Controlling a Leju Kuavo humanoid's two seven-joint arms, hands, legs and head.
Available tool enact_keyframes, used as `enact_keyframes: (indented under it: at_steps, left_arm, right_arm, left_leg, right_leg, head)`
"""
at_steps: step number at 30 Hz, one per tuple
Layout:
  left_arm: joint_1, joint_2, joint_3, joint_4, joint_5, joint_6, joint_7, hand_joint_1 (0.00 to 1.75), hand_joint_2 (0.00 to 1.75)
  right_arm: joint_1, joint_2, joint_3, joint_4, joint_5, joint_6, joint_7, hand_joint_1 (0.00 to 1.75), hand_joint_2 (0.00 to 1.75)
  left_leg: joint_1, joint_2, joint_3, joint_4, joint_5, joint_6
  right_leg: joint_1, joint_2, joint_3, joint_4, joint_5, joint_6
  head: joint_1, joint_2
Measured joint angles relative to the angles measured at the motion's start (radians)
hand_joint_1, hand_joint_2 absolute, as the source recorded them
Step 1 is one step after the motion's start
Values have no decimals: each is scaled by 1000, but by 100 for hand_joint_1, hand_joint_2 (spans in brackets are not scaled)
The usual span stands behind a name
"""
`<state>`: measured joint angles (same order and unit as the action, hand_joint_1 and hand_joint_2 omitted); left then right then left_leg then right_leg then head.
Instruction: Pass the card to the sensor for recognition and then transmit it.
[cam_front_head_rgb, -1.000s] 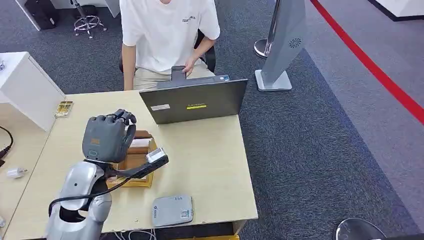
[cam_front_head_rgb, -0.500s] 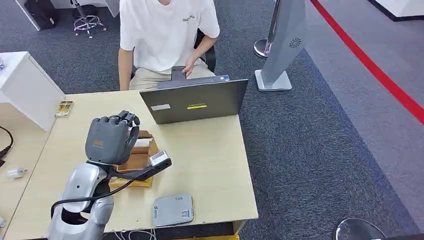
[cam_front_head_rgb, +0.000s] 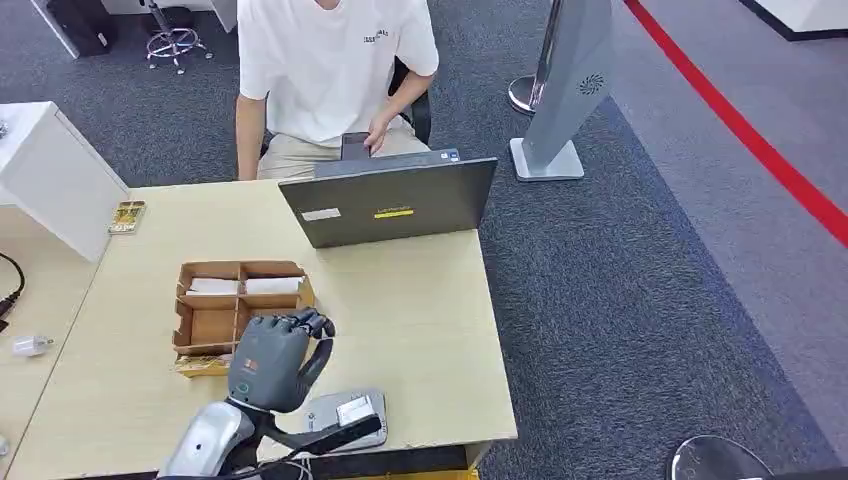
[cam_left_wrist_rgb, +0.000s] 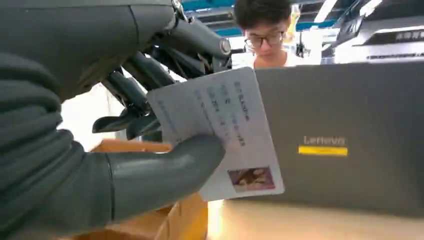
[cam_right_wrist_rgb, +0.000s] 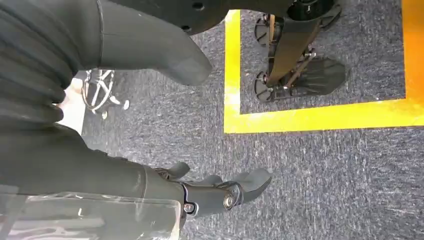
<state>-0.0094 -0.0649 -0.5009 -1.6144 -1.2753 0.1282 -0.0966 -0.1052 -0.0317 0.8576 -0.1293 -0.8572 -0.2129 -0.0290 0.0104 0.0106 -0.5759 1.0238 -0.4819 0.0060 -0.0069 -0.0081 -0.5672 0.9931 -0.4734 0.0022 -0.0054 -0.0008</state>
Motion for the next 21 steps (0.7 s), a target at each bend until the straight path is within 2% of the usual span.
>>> enact_keyframes:
  at_steps: [3, 8, 21]
  left_arm:
    - [15, 9, -5, 0, 13, -26, 12, 175, 175]
    - [43, 24, -21, 7, 31, -65, -11, 175, 175]
    - [59, 35, -55, 55, 35, -66, -18, 175, 175]
  right_arm:
    - [0, 2, 1, 0, -8, -2, 8, 0, 175]
    - [1, 2, 5, 0, -24, -1, 6, 0, 175]
    - [0, 2, 26, 0, -34, -2, 5, 0, 175]
  left_leg:
    - [0, 0, 0, 0, 0, 0]
    - [0, 0, 0, 0, 1, 0]
    - [0, 0, 0, 0, 1, 0]
  right_leg:
    - [0, 0, 0, 0, 0, 0]
    - [0, 0, 0, 0, 0, 0]
    - [0, 0, 1, 0, 0, 0]
  head:
    - [0, 0]
    - [0, 0]
    - [0, 0]
